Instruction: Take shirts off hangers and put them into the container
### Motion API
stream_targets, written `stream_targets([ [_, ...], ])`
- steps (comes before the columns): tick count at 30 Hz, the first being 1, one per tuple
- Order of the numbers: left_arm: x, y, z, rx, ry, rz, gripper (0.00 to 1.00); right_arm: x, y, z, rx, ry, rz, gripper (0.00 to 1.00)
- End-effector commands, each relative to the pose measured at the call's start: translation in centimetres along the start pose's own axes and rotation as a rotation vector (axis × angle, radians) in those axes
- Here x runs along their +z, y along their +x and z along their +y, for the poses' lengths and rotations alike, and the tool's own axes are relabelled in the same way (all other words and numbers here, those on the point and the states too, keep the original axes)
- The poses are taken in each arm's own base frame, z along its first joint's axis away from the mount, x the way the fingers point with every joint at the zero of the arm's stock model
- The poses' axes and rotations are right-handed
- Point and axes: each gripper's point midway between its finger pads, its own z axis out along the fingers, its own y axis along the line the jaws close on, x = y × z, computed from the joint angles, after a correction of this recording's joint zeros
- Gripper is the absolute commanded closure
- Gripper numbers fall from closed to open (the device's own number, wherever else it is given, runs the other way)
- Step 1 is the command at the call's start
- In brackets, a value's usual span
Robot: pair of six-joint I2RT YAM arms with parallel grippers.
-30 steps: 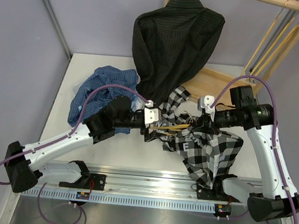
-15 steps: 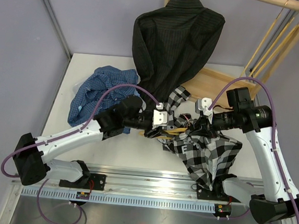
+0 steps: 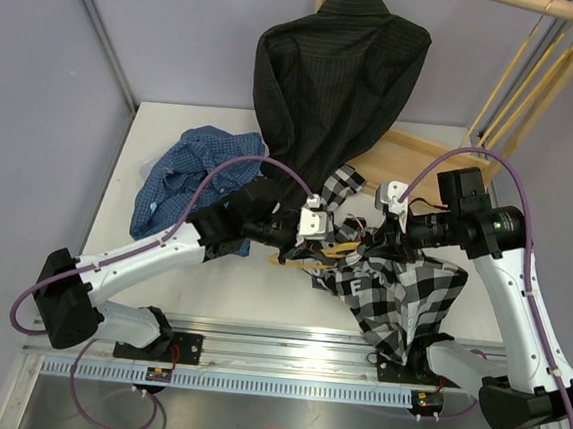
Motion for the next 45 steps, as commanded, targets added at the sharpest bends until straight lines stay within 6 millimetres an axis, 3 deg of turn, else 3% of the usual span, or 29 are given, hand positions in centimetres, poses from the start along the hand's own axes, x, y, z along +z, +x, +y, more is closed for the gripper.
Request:
stream_targets([
  [1,-0.2,-2.0,1.1,-0.083,-0.007,-0.033,1.0,-0.6,-1.9,-1.1,0.05,0.103,-0.043,0.75],
  [4,-0.6,-2.5,2.1,-0.216,0.0,-0.067,1.0,-1.6,-1.6,-4.5,0.115,0.281,0.004,0.58],
  [5,-0.8,-2.5,2.5,-0.253,0.004,-0.076,1.0,-2.0,-1.7,-5.1,0.136,0.318,0.009,0.42],
  [6,-1.3,-2.5,2.9,-0.329,0.015,-0.087,1.0,-2.3,-1.8,-5.4,0.176,0.348,0.008,0.37],
  [8,-1.5,-2.6,3.3,-0.443,0.038,-0.106,1.0,-3.4,-2.2,-6.8,0.204,0.448,0.01,0.14],
  [10,-1.9,-2.0,4.4,-0.522,0.022,-0.122,1.0,-4.3,-2.6,-7.3,0.252,0.517,-0.002,0.05],
  [14,-2.4,-2.2,5.3,-0.639,0.003,-0.168,1.0,-3.8,-3.4,-6.3,0.33,0.462,-0.051,0.0],
  [18,-2.6,-3.9,5.6,-0.722,-0.006,-0.226,1.0,-0.4,-2.8,-3.9,0.503,0.224,-0.105,0.01],
  [24,-2.8,-6.1,6.0,-0.747,-0.033,-0.309,1.0,1.7,-2.8,-5.6,0.665,0.177,-0.177,0.0],
  [25,-2.6,-6.2,5.9,-0.749,-0.036,-0.308,1.0,1.6,-3.7,-6.4,0.632,0.199,-0.22,0.01],
  [29,-1.8,-5.9,6.0,-0.751,-0.06,-0.291,1.0,1.7,-5.0,-7.2,0.748,0.218,-0.323,0.05],
  [34,-1.6,-6.0,5.9,-0.742,-0.082,-0.275,1.0,1.6,-4.1,-9.3,0.773,0.334,-0.325,0.19],
  [35,-1.4,-5.9,5.9,-0.731,-0.089,-0.269,1.0,1.5,-4.1,-9.6,0.774,0.348,-0.328,0.25],
  [38,-1.4,-5.8,5.9,-0.72,-0.104,-0.256,1.0,1.1,-3.8,-10.5,0.782,0.391,-0.334,0.57],
  [39,-1.4,-5.6,5.9,-0.723,-0.106,-0.245,1.0,0.8,-3.8,-10.8,0.783,0.401,-0.338,0.83],
  [40,-1.5,-5.6,5.9,-0.717,-0.112,-0.24,1.0,0.6,-3.6,-10.9,0.786,0.409,-0.339,0.95],
  [41,-1.7,-5.7,6.1,-0.69,-0.125,-0.238,1.0,0.3,-3.6,-11.0,0.784,0.418,-0.344,1.0],
  [45,-2.6,-4.1,5.7,-0.62,-0.17,-0.14,1.0,-1.8,-3.2,-10.7,0.737,0.491,-0.352,1.0],
])
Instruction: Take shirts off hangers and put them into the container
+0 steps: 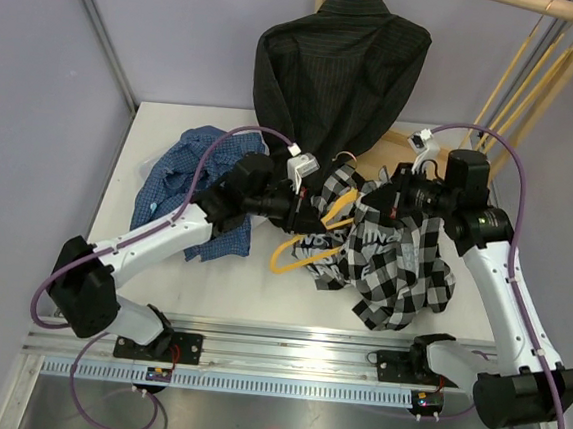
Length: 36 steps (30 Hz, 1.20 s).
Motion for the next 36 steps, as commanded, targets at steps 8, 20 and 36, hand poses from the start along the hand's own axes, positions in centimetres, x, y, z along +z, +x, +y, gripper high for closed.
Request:
stream_targets([
  [8,-7.4,0.0,0.3,0.546,-0.193,0.066,1.0,-8.8,-2.0,-5.3,-0.474,0.488,-0.148,1.0],
  [20,-14.2,-0.2,0.6,0.735,-0.403,-0.134,1.0,-6.5,6.7,-9.3,-0.525,0.406,0.182,1.0],
  [36,-16.9,0.7,-2.1,0.892,-0.36,-0.239,1.0,-6.5,2.1,-12.0,-0.5,0.554,0.067,1.0],
])
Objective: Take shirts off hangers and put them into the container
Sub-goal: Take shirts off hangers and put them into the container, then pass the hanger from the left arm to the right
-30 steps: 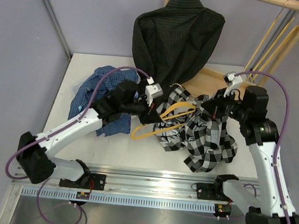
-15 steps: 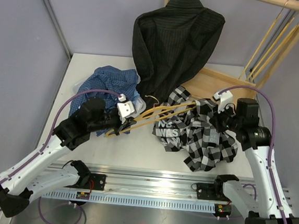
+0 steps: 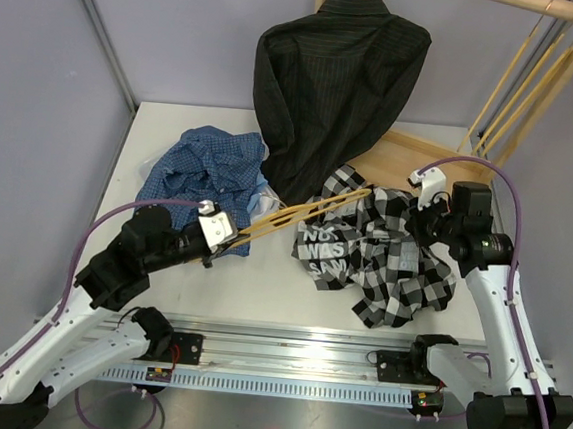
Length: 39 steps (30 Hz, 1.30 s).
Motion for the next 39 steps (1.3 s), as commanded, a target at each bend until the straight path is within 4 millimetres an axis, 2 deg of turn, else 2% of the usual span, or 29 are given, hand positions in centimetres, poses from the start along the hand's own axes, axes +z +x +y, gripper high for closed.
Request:
stream_targets([
  [1,-0.3,-2.9,0.6,0.08,-0.012,-0.117,1.0,-1.3,-3.2,-2.2,-0.008,0.114,-0.091,1.0],
  [3,-0.5,-3.1,0.2,0.088,0.003,-0.133,1.0,-1.4,-2.9,-2.4,-0.005,0.122,-0.079,1.0],
  [6,-0.4,-3.2,0.2,0.083,0.004,-0.146,1.0,-1.4,-2.0,-0.2,-0.067,0.0,-0.069,1.0],
  [7,-0.4,-3.3,0.2,0.081,0.006,-0.149,1.0,-1.4,-1.9,2.0,-0.097,-0.121,-0.086,1.0],
  [8,-0.3,-3.3,0.2,0.075,0.008,-0.149,1.0,-1.5,-0.5,3.5,-0.104,-0.204,-0.045,0.98],
  [10,0.0,-3.4,0.3,0.062,0.011,-0.155,1.0,-1.6,1.0,6.2,-0.206,-0.384,-0.036,0.88],
  [11,0.1,-3.5,0.3,0.055,0.013,-0.159,1.0,-1.5,2.9,7.2,-0.19,-0.46,0.03,0.87],
  [12,0.2,-3.5,0.3,0.04,0.021,-0.163,1.0,-1.3,4.0,7.6,-0.234,-0.503,0.048,0.83],
  [14,0.6,-3.5,0.2,0.028,0.042,-0.166,1.0,-0.7,5.7,8.1,-0.214,-0.567,0.117,0.78],
  [17,1.3,-3.3,0.0,-0.003,0.081,-0.146,1.0,-0.5,6.7,8.4,-0.218,-0.613,0.161,0.73],
  [18,1.4,-3.3,-0.3,-0.013,0.096,-0.146,1.0,-0.6,6.5,8.4,-0.234,-0.619,0.152,0.71],
  [20,1.6,-3.2,-0.3,-0.021,0.101,-0.148,1.0,-1.5,6.0,8.8,-0.254,-0.631,0.128,0.57],
  [22,1.8,-3.0,-0.4,-0.032,0.113,-0.144,1.0,-2.6,4.7,8.8,-0.304,-0.615,0.084,0.42],
  [23,1.9,-2.9,-0.4,-0.037,0.112,-0.141,1.0,-3.9,4.4,9.0,-0.326,-0.607,0.072,0.3],
  [24,2.1,-2.7,-0.4,-0.046,0.12,-0.132,1.0,-4.9,3.1,8.8,-0.367,-0.581,0.037,0.26],
  [26,2.3,-2.6,-0.5,-0.05,0.129,-0.127,1.0,-7.1,2.3,9.2,-0.402,-0.56,0.008,0.15],
  [27,2.4,-2.5,-0.6,-0.057,0.14,-0.124,1.0,-8.1,1.2,9.2,-0.445,-0.541,-0.027,0.12],
  [29,2.6,-2.5,-0.7,-0.062,0.148,-0.119,1.0,-9.9,0.8,9.8,-0.462,-0.546,-0.045,0.07],
  [30,2.6,-2.4,-0.8,-0.064,0.158,-0.118,1.0,-10.7,0.0,9.9,-0.489,-0.539,-0.069,0.07],
  [31,2.7,-2.3,-0.9,-0.067,0.164,-0.114,1.0,-11.3,0.1,10.5,-0.479,-0.564,-0.066,0.06],
  [35,2.6,-2.4,-1.5,-0.061,0.198,-0.123,1.0,-12.6,-1.4,11.5,-0.479,-0.61,-0.122,0.05],
  [39,2.5,-2.6,-1.9,-0.056,0.225,-0.132,1.0,-13.3,-3.8,12.4,-0.481,-0.664,-0.219,0.02],
])
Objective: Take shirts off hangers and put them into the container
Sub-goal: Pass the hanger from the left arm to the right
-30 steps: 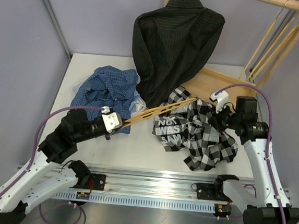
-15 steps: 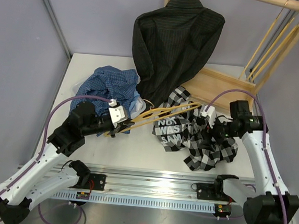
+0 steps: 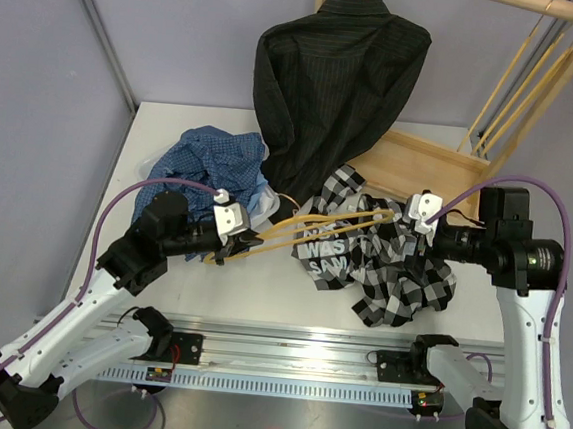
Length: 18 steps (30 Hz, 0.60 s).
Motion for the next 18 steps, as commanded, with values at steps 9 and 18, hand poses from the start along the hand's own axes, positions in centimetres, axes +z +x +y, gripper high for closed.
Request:
stream_targets([
  [9,-0.1,-2.5,-2.0,0.078,0.134,-0.097,1.0,1.4,-3.4,1.4,0.063,-0.241,-0.171,0.01],
  [18,-0.1,-2.2,-2.1,0.089,0.141,-0.087,1.0,5.7,-1.5,4.5,0.027,-0.441,-0.045,0.14],
])
